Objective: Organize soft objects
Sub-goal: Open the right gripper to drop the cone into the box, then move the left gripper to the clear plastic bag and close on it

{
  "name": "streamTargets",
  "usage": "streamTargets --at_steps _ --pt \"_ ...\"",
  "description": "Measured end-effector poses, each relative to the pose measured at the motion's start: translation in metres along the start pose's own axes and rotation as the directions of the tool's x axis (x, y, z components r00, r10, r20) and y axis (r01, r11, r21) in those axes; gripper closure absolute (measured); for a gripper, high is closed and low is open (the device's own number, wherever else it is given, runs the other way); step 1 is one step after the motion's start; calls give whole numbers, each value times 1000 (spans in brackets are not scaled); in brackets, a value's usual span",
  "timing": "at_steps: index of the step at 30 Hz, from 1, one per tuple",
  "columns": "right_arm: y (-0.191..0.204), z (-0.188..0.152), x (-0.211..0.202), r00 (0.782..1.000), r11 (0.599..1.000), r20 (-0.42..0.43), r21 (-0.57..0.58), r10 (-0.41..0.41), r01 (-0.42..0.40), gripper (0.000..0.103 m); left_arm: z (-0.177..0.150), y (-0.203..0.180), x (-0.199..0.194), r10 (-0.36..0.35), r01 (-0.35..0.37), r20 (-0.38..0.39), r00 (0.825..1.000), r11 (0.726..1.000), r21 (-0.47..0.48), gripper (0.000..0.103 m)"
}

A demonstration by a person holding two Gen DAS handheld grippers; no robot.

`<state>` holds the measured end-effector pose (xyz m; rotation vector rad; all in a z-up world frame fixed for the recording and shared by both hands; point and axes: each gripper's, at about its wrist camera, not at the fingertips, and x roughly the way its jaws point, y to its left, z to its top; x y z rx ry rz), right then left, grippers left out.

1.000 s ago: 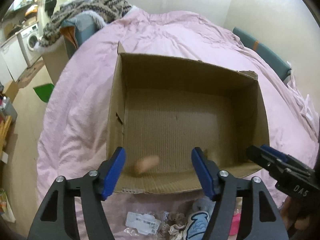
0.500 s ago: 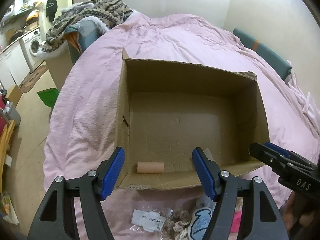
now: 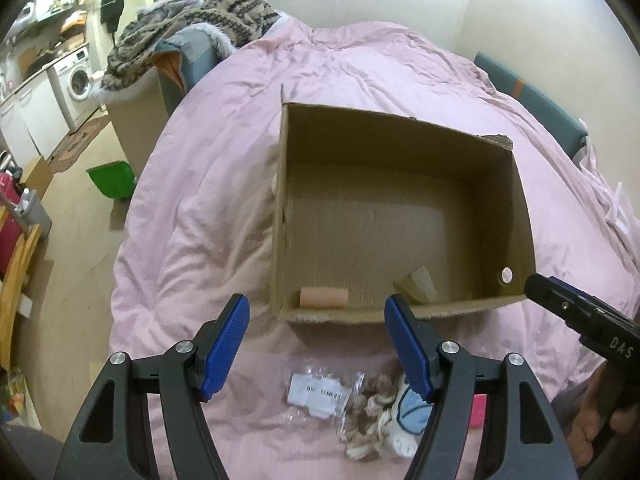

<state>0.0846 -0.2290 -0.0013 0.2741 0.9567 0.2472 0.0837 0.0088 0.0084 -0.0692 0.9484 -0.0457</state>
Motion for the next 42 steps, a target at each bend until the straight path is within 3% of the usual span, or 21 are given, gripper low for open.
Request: streamTargets --at_steps 14,20,26,30,32,34,39,42 --pt "-2 -29 -19 999 999 -31 31 11 -10 28 -29 13 -20 16 -16 -23 1000 1000 -26 36" --pt "-9 -42 -7 992 996 -112 61 -62 70 28 -38 17 -10 31 -36 -79 996 998 -56 36" --pt "-22 -48 13 974 985 -201 112 -105 129 28 -51 -1 9 -77 72 -188 979 997 -33 36" --pt "-26 -50 17 970 982 -222 136 -98 130 28 -64 -26 12 -157 175 -250 955 983 49 37" --pt "-26 -49 17 970 981 -223 140 -98 131 28 -72 -38 14 -189 219 -284 940 972 79 42" --pt "-28 -48 18 970 981 -227 148 -90 126 28 -77 -47 19 -179 222 -305 935 968 113 53" --pt "-29 -46 22 968 980 -235 157 -81 120 28 -83 -59 25 -156 219 -334 930 962 162 95" --pt "-29 -46 22 968 980 -238 159 -80 120 28 -78 -56 12 -203 260 -310 929 953 156 96"
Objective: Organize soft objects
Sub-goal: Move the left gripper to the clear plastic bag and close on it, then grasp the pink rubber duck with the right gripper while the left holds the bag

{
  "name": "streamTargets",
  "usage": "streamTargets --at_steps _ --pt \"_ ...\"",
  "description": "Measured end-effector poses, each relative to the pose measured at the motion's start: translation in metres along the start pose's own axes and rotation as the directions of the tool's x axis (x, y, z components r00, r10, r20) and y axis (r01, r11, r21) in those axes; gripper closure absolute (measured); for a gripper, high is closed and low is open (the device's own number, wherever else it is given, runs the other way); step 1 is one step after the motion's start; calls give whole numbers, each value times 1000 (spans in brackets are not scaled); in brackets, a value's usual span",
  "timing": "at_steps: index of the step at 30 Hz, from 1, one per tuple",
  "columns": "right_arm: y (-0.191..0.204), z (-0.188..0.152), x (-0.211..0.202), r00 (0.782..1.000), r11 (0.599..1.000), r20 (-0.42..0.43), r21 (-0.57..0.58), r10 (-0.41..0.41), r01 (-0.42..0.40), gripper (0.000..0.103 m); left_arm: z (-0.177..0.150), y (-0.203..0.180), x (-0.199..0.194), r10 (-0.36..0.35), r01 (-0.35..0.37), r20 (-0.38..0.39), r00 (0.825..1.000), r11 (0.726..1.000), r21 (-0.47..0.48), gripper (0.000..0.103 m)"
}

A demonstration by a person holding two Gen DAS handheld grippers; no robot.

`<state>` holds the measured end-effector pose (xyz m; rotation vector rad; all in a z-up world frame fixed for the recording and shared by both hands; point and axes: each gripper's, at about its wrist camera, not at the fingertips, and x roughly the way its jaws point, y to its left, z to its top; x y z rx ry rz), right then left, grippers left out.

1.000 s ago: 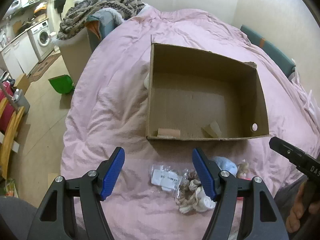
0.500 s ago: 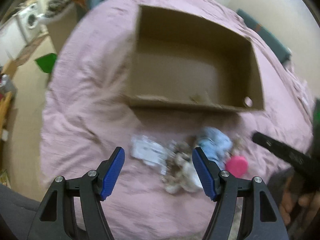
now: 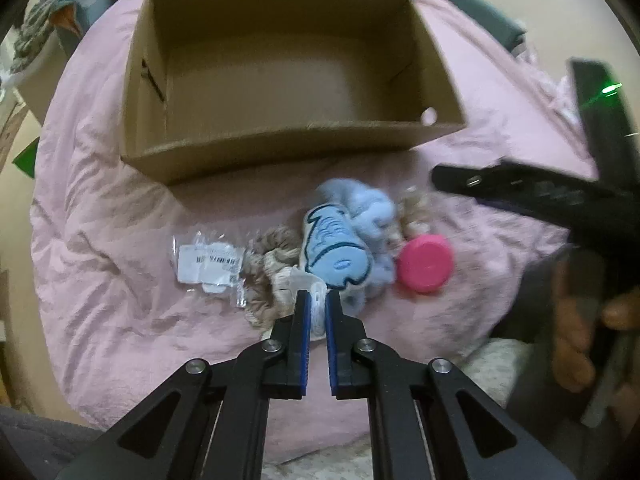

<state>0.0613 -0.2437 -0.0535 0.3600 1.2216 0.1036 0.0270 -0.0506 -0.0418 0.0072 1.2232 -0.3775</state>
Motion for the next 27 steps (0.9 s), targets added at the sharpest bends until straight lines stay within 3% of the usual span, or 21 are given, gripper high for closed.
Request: streamTargets --at_steps 7,11,17,22,27 --pt "-5 0 2 1000 1000 -13 24 11 -11 28 7 26 -47 -93 105 139 986 991 -81 97" --pt "-9 -1 1 999 999 -26 37 37 -36 28 14 53 -58 -28 63 193 981 981 -183 97" --pt "-17 -10 12 985 991 -131 85 116 -105 28 11 81 -44 67 -24 133 989 953 -302 97" --pt "-13 -23 32 961 990 -248 87 126 -107 29 10 78 -35 92 -54 117 989 954 -293 97" --pt "-1 -26 41 961 997 -265 25 82 -78 30 10 73 -29 104 -70 110 988 958 -276 97"
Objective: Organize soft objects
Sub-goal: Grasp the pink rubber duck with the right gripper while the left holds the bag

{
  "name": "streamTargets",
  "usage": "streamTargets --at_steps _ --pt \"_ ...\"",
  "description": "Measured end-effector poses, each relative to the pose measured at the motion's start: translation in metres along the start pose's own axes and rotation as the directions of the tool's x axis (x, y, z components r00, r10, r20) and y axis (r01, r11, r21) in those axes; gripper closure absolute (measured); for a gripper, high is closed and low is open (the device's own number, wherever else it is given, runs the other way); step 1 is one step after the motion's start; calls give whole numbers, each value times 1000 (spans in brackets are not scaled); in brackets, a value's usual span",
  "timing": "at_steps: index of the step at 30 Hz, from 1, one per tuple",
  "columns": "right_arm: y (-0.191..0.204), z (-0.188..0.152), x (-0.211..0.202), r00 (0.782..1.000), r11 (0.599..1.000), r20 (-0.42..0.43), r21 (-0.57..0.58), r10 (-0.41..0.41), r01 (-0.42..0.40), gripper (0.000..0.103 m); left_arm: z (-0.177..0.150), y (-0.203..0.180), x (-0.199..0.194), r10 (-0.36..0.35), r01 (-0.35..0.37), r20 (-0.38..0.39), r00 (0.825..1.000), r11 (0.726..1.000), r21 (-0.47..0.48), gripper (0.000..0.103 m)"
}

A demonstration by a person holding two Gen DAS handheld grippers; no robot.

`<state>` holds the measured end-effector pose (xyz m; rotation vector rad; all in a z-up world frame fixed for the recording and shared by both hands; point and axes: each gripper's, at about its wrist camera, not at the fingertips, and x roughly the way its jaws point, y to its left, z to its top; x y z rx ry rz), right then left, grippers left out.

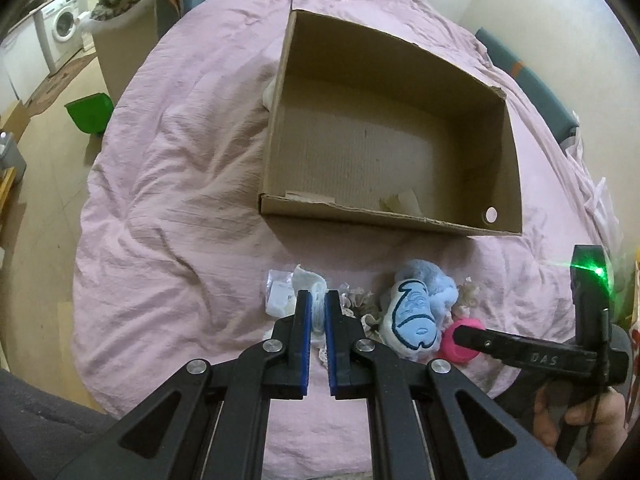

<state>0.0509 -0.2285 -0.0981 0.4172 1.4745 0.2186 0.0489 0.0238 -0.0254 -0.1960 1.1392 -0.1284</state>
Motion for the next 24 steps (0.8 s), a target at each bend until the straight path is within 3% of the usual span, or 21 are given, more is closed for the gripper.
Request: streamTargets --at_steps 4,8,14,19,24 --pt "3 0 6 999 999 -6 -28 -41 41 50 0 0 0 6 -6 0 1000 1000 -3 97" --pt "9 -2 4 999 997 5 -56 -45 46 51 0 2 0 11 -11 0 1000 1000 -13 97" --pt "22 -9 -16 997 992 68 -121 34 -26 52 0 5 -1 15 -15 2 1000 1000 -23 97" --pt "36 -11 -43 975 980 190 -185 113 -77 52 -2 2 -1 33 -32 12 999 999 -9 97" --pt "39 -10 -58 959 976 257 -204 122 -69 52 -2 0 -7 41 -41 40 998 999 0 97"
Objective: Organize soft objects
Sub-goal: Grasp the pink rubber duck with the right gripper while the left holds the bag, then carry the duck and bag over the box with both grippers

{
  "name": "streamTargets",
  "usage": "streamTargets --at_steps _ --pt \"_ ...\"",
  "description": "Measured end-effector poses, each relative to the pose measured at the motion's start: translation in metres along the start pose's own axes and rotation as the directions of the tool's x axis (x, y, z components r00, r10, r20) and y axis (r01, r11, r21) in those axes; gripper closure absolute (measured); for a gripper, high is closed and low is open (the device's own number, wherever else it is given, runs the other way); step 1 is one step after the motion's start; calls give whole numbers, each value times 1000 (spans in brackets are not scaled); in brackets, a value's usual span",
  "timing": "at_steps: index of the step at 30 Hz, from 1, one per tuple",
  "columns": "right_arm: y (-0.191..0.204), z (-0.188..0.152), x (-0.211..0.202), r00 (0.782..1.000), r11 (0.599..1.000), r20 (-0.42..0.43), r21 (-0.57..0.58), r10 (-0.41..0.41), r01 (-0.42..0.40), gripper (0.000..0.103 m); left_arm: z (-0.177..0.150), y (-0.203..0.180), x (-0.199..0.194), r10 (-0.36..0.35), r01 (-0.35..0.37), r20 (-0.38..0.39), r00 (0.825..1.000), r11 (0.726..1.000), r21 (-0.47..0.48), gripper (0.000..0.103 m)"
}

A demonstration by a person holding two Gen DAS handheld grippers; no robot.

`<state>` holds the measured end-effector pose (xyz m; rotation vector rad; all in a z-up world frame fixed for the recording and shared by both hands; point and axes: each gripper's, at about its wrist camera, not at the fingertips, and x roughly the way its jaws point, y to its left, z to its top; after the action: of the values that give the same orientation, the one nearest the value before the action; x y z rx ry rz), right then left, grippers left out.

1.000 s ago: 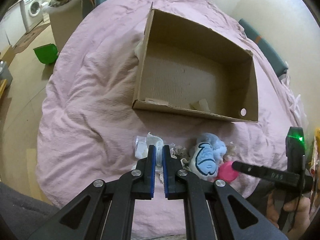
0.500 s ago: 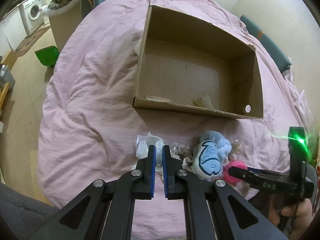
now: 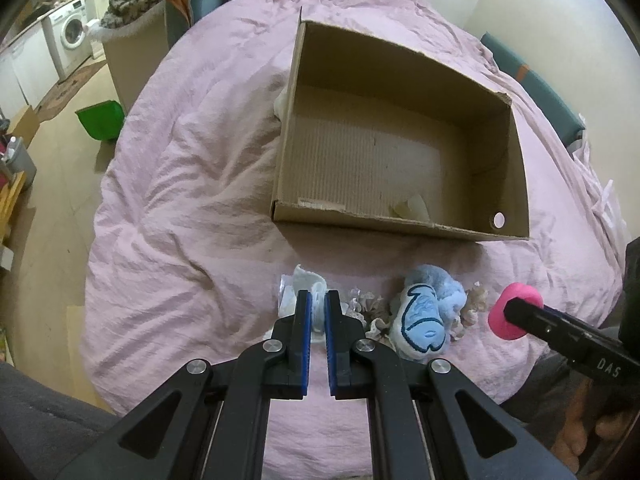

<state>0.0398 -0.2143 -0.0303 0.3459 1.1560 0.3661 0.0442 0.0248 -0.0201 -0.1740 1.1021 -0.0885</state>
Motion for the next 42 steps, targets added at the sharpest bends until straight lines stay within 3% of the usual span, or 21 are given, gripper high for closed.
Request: streamTargets --at_steps 5,13,22,29,38,42 --pt "5 5 -15 997 1000 71 -10 9 -8 52 6 -4 -17 -1 1 63 998 1000 8 97" --pt "11 37 -56 980 999 195 -45 37 -29 52 52 -17 -56 -49 37 203 978 997 64 97" --pt "-5 88 -48 964 998 263 -48 -22 36 52 103 -33 -34 -41 12 278 960 994 105 97" --pt "-28 90 -12 975 997 209 15 -71 69 52 91 -42 1 -6 -51 290 957 980 191 97" --pt "-23 84 14 982 992 149 -25 -118 123 51 97 -29 19 -33 1 255 966 993 121 97" --pt "-22 79 18 983 990 129 -37 -128 134 51 93 -33 18 -30 -9 271 962 990 140 97"
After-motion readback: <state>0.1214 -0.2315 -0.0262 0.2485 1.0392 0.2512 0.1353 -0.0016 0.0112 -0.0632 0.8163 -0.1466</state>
